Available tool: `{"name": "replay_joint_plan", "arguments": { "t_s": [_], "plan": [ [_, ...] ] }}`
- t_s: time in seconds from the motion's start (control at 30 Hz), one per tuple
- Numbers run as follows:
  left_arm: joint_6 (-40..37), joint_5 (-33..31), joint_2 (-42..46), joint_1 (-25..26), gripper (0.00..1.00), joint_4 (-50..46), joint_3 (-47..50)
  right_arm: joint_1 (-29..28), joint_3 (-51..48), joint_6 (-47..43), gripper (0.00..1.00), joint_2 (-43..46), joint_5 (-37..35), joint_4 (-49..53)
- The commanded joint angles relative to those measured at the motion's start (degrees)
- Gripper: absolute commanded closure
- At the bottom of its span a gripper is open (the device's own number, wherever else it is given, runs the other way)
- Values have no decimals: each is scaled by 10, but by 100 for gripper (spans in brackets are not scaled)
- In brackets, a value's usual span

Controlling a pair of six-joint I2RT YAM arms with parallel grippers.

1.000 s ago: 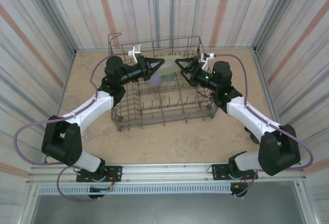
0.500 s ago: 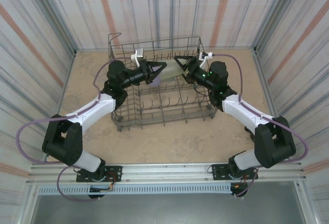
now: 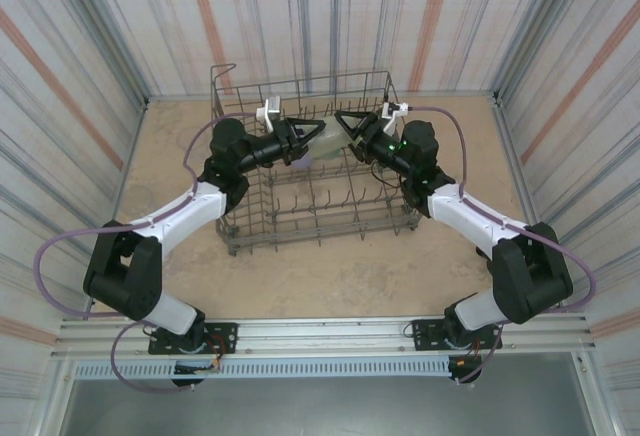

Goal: Load the cups into the dish rack

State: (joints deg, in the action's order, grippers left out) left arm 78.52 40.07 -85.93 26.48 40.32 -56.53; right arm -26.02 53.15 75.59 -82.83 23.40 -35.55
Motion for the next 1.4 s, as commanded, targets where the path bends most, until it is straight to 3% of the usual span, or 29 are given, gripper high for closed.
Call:
{"name": "replay_joint_plan", "arguments": {
  "t_s": [0.0, 0.27, 0.5, 0.67, 0.9, 1.27, 1.37],
  "plan": [
    [-41, 6, 32, -3, 49, -53, 2, -1, 21, -28, 56, 24, -8, 12],
    [-131, -7, 115, -38, 40, -201, 5, -9, 45, -116, 56, 46, -33, 112],
    [-258, -24, 185, -79, 2, -403, -41, -32, 95, -183, 54, 28, -60, 200],
    [-343, -5, 201, -153, 1, -536, -94, -69, 159, -256, 56, -5, -102, 289],
    [-409, 1, 212, -246, 1, -603, -102, -118, 243, -327, 58, -69, -165, 372],
    [-514, -37, 209, -298, 1, -654, -90, -186, 376, -435, 59, -172, -308, 514],
    [-512, -34, 217, -317, 1, -652, -69, -198, 405, -449, 59, -199, -335, 542]
  ]
}}
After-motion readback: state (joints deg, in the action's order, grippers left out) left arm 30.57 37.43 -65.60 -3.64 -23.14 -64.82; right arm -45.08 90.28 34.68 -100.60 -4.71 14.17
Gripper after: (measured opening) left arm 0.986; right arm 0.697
